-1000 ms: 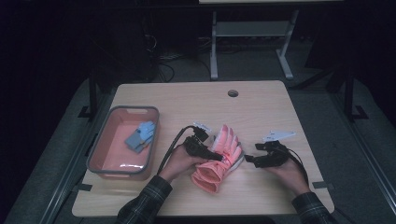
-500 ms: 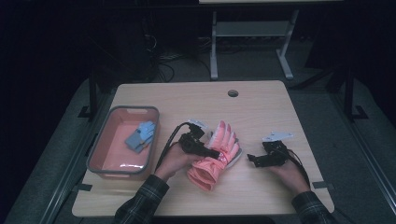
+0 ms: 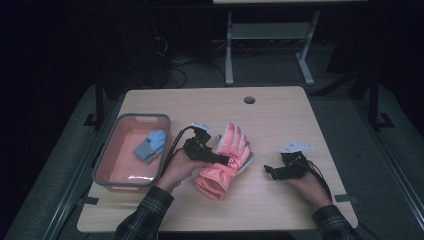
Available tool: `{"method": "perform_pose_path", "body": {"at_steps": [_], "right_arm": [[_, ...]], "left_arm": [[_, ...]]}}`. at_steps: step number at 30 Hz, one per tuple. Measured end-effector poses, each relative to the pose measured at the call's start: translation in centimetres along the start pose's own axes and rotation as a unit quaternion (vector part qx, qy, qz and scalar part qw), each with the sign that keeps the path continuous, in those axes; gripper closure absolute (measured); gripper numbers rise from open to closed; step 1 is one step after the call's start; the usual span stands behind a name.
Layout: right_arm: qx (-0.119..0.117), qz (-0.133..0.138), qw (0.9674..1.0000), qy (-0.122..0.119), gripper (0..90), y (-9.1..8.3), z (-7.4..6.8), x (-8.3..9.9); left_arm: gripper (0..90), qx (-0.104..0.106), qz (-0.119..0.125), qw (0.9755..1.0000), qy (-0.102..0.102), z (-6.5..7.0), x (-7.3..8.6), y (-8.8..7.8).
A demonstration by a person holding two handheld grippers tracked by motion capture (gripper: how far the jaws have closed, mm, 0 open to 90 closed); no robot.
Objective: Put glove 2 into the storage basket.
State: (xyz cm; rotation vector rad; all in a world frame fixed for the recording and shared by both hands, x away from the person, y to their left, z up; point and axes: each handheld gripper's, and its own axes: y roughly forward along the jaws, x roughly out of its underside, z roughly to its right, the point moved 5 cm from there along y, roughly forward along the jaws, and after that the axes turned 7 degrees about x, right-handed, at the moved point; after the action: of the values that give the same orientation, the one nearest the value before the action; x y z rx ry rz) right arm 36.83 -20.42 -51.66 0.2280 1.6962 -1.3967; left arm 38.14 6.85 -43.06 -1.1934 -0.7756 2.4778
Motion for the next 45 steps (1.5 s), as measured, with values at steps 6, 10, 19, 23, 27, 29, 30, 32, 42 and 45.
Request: {"method": "perform_pose_path", "body": {"at_steps": [6, 10, 19, 23, 27, 29, 30, 32, 42, 45], "right_arm": [[0.001, 0.001, 1.0000, 0.000, 12.5, 0.0, 0.0, 0.0], [0.001, 0.001, 1.0000, 0.001, 12.4, 0.0, 0.0, 0.0], [0.001, 0.001, 1.0000, 0.000, 12.3, 0.0, 0.0, 0.0], [0.000, 0.001, 1.0000, 0.001, 12.3, 0.0, 0.0, 0.0], [0.001, 0.001, 1.0000, 0.000, 12.3, 0.0, 0.0, 0.0], [0.000, 0.001, 1.0000, 0.001, 12.2, 0.0, 0.0, 0.0], [0.000, 0.000, 1.0000, 0.001, 12.1, 0.0, 0.0, 0.0], [0.001, -0.001, 1.0000, -0.002, 12.1, 0.0, 0.0, 0.0], [0.000, 0.000, 1.0000, 0.001, 12.0, 0.1, 0.0, 0.0], [0.000, -0.001, 1.0000, 0.000, 12.0, 0.1, 0.0, 0.0]], "left_arm": [[60.7, -0.010, 0.007, 0.9999, -0.004, 0.1, -0.3, -1.9], [60.5, -0.019, 0.012, 0.9997, -0.010, -0.1, -0.4, -3.5], [60.4, -0.038, 0.027, 0.9988, -0.012, -0.1, -0.8, -7.7], [60.4, -0.050, 0.038, 0.9979, -0.015, -0.2, -1.0, -9.7], [60.1, -0.063, 0.045, 0.9969, -0.017, -0.4, -1.0, -11.6], [60.1, -0.070, 0.047, 0.9962, -0.019, -0.6, -0.9, -12.6], [60.1, -0.074, 0.049, 0.9959, -0.021, -0.7, -0.8, -13.0], [60.1, -0.081, 0.052, 0.9951, -0.022, -0.9, -0.7, -14.0], [60.1, -0.109, 0.077, 0.9900, -0.045, -1.8, 0.9, -18.1], [60.1, -0.120, 0.085, 0.9878, -0.051, -2.3, 1.5, -19.3]]}}
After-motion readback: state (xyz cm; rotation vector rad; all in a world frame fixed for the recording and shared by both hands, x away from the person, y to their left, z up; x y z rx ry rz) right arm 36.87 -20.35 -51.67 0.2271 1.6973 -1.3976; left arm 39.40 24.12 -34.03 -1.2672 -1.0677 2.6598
